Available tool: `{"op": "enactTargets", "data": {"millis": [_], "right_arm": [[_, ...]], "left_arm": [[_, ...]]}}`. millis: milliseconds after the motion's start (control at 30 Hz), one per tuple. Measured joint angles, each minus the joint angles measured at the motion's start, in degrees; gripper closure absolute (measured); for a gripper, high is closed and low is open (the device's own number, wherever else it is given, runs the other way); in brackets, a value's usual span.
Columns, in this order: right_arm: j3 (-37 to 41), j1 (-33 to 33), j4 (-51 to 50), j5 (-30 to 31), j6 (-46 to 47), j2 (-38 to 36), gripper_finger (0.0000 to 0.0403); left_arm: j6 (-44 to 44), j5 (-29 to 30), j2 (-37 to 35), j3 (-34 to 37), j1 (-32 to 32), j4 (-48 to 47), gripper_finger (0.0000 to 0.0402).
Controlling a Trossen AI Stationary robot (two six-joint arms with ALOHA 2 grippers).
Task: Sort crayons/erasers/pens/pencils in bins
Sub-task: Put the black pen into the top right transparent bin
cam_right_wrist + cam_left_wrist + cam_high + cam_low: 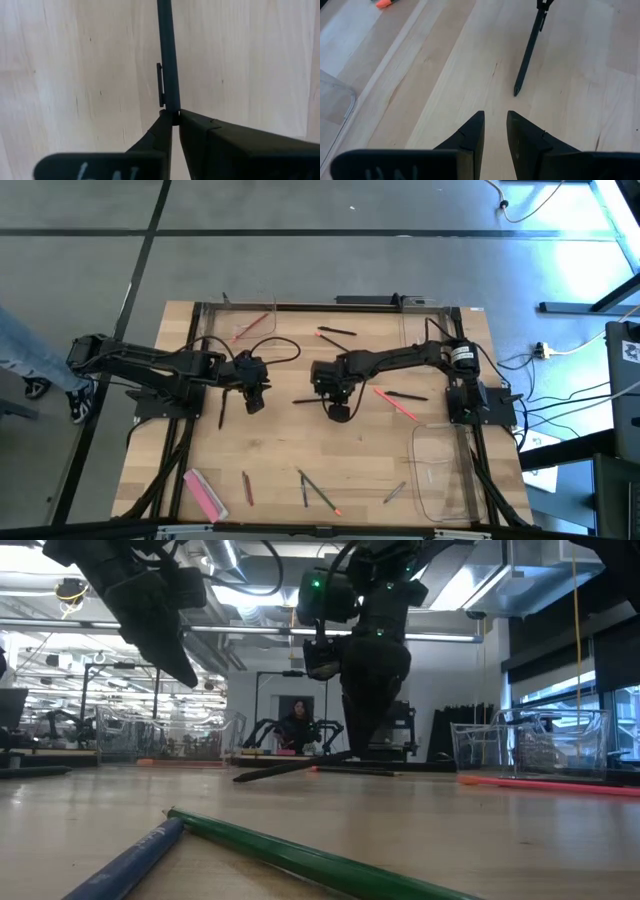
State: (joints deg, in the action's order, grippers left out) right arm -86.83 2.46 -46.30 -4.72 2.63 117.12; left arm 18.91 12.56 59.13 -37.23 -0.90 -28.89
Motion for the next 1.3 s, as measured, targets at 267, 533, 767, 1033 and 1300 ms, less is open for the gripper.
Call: {"op": "enactTargets", "data": {"millis": [267, 533, 767, 1033, 1300], "right_arm": [[-1.8, 0.0, 0.0, 0.0, 0.1, 0.0, 0.0373], [-6.2, 0.0, -3.3, 0.1, -0.2, 0.0, 0.0373], [-9.8, 1.6, -9.0, 0.1, 0.0, 0.0, 0.0373], [-14.8, 4.3, -16.6, 3.1, -0.1, 0.0, 0.0373], [-21.7, 5.6, -28.9, 10.9, -0.1, -1.1, 0.0373]], "left_arm": [[-3.0, 0.0, 0.0, 0.0, 0.0, 0.1, 0.0328], [-3.0, 0.0, 0.0, 0.0, 0.0, 0.1, 0.0328], [-3.0, 0.0, 0.0, 0.0, 0.0, 0.1, 0.0328], [-3.0, 0.0, 0.0, 0.0, 0.0, 0.1, 0.0328], [-2.8, 0.0, 0.0, 0.0, 0.0, 0.1, 0.0328]]}}
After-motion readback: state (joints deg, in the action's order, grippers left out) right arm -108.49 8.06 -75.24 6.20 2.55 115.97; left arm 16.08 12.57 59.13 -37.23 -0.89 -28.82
